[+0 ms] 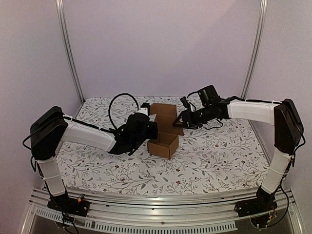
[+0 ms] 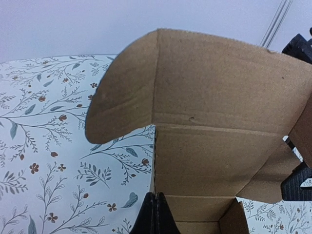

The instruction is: Fold the paper box

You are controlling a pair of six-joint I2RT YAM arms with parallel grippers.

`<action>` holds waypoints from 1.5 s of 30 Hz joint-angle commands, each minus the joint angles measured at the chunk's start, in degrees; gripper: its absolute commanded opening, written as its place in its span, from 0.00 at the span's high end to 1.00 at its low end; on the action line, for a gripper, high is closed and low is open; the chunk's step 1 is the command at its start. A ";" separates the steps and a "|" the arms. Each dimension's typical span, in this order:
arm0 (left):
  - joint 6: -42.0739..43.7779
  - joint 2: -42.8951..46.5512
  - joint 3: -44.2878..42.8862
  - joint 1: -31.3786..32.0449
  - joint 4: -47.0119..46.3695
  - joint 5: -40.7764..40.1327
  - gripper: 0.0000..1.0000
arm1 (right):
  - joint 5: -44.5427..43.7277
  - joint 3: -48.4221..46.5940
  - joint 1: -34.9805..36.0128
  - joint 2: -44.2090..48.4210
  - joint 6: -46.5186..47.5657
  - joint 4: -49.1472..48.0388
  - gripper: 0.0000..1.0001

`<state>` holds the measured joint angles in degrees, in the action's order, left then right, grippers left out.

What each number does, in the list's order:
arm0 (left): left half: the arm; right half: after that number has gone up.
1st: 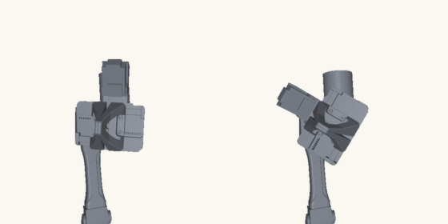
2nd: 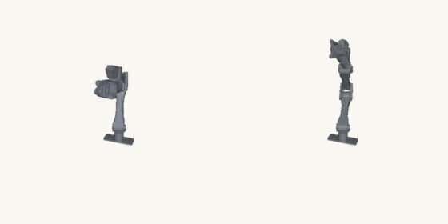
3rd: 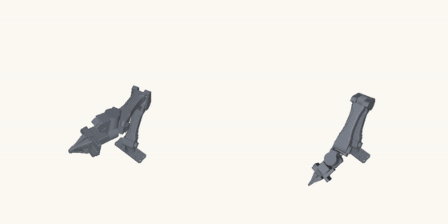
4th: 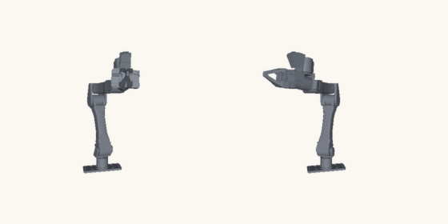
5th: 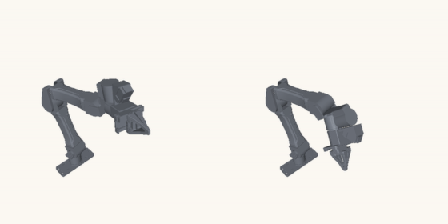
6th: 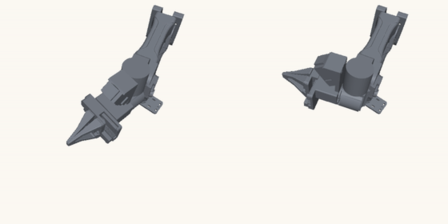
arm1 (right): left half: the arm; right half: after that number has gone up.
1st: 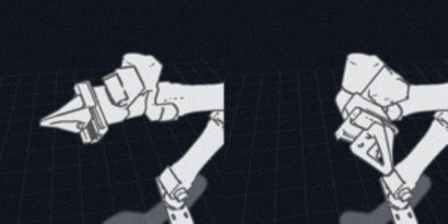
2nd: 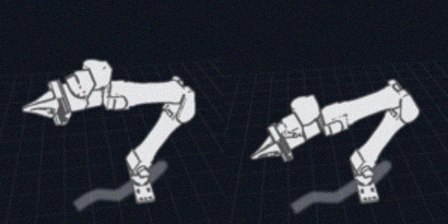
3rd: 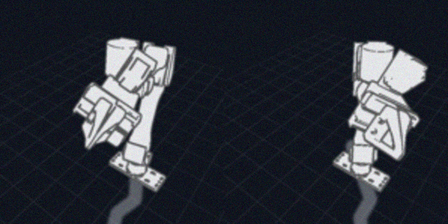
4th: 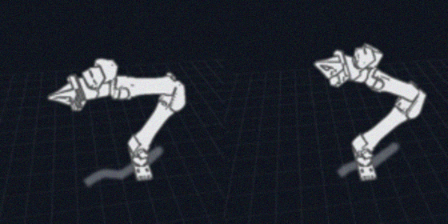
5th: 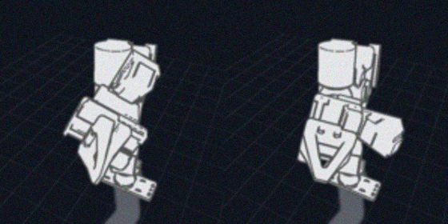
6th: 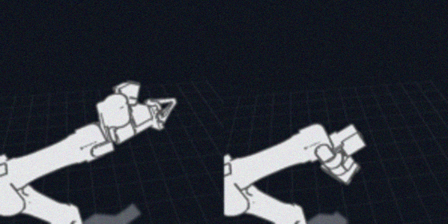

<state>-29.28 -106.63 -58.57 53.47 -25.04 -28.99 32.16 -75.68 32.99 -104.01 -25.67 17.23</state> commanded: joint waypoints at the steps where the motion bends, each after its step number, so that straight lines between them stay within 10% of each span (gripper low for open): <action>1: -0.48 -1.20 -0.43 0.93 -0.09 0.56 1.00 | 7.95 -0.30 -0.08 -0.92 -0.01 -1.51 0.49; 8: 7.35 1.07 1.40 -0.43 -2.39 5.61 1.00 | 15.98 -5.02 -6.80 -1.83 21.59 19.77 0.42; 20: 14.16 0.88 0.61 -6.28 -6.48 32.62 1.00 | 5.39 -8.98 -15.04 -1.28 79.63 51.61 0.33; 35: 12.44 -2.06 -9.40 -7.51 1.37 47.88 1.00 | 10.00 -7.97 -11.04 -0.63 72.77 35.80 0.35; 45: 13.18 -2.02 -8.81 -7.33 1.81 46.50 1.00 | 15.65 -7.98 -10.99 1.42 78.74 46.50 0.32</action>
<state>-16.73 -108.33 -67.53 46.59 -24.34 17.30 44.25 -84.23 22.33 -105.47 48.18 56.51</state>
